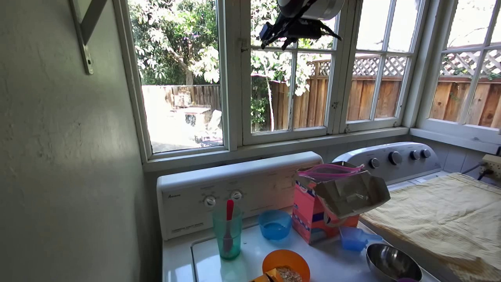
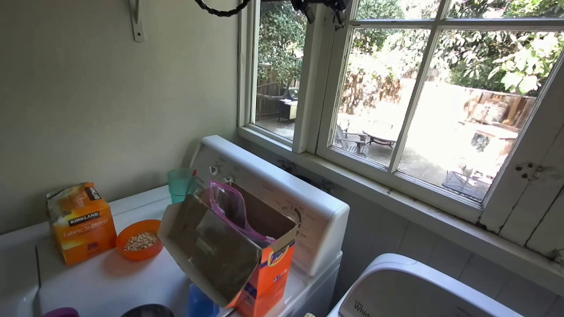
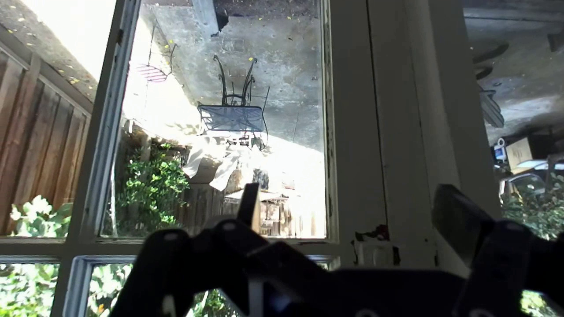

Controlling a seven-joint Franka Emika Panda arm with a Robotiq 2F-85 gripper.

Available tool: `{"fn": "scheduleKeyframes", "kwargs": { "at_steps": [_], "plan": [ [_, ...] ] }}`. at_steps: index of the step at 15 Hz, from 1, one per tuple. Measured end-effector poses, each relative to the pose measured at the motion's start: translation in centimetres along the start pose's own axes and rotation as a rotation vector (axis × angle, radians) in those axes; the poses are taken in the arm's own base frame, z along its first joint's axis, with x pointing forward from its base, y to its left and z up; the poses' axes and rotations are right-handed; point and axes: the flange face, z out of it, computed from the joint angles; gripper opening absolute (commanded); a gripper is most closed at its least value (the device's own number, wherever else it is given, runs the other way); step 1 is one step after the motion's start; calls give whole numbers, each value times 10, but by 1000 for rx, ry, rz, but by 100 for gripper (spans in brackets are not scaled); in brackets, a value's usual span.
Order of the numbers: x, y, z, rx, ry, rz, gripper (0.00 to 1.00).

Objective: Partially open the window

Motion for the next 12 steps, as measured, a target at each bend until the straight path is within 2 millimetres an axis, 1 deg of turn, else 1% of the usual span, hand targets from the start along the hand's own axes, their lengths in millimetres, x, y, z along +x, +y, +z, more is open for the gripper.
{"fn": "scheduleKeyframes", "kwargs": {
  "at_steps": [2,8,10,12],
  "plan": [
    [1,-3,4,4,3,1,100],
    [2,0,2,1,7,3,100],
    [8,-2,1,4,23,4,100],
    [19,-6,-1,10,51,4,100]
  ]
}}
